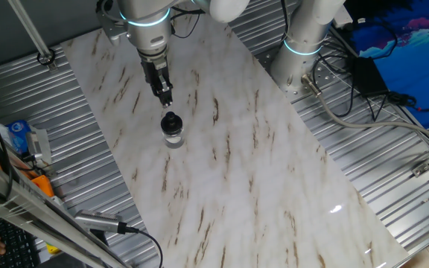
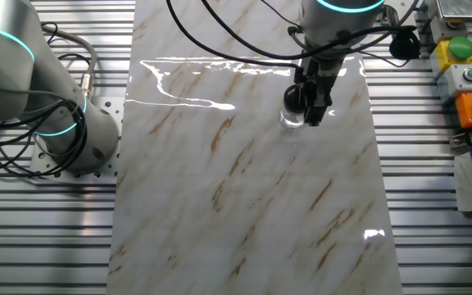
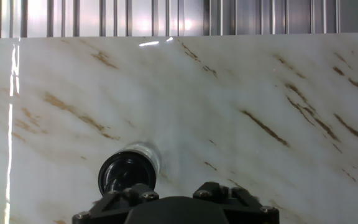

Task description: Unscrew the lid from the jar

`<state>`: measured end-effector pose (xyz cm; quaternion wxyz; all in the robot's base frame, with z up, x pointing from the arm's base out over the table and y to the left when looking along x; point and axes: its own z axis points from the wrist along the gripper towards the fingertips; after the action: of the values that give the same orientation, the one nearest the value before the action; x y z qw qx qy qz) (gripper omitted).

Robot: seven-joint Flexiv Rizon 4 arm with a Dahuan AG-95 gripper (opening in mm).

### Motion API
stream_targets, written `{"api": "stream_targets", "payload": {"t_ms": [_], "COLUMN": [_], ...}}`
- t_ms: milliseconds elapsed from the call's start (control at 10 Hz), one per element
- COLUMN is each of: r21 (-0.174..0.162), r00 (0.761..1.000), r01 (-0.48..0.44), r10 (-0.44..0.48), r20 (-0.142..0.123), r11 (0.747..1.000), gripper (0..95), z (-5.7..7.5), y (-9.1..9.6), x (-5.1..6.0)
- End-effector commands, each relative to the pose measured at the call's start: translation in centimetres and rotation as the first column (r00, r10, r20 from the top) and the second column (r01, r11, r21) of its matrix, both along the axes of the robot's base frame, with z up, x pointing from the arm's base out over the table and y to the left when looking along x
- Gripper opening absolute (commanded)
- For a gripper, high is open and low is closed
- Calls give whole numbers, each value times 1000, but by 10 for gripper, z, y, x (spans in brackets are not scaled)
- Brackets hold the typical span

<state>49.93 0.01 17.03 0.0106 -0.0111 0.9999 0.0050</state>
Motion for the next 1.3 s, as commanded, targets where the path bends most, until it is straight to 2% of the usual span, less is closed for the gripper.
{"api": "stream_targets", "payload": {"t_ms": [100,900,1300], "r21": [0,0,-1], "r00": [1000,1000,998], "r01": [-1,-1,-56], "r10": [1,1,56], "r20": [-1,-1,-1], "r11": [1000,1000,998], "gripper": [0,0,0], "z": [0,0,0], "y": [0,0,0], "x": [1,1,1]}}
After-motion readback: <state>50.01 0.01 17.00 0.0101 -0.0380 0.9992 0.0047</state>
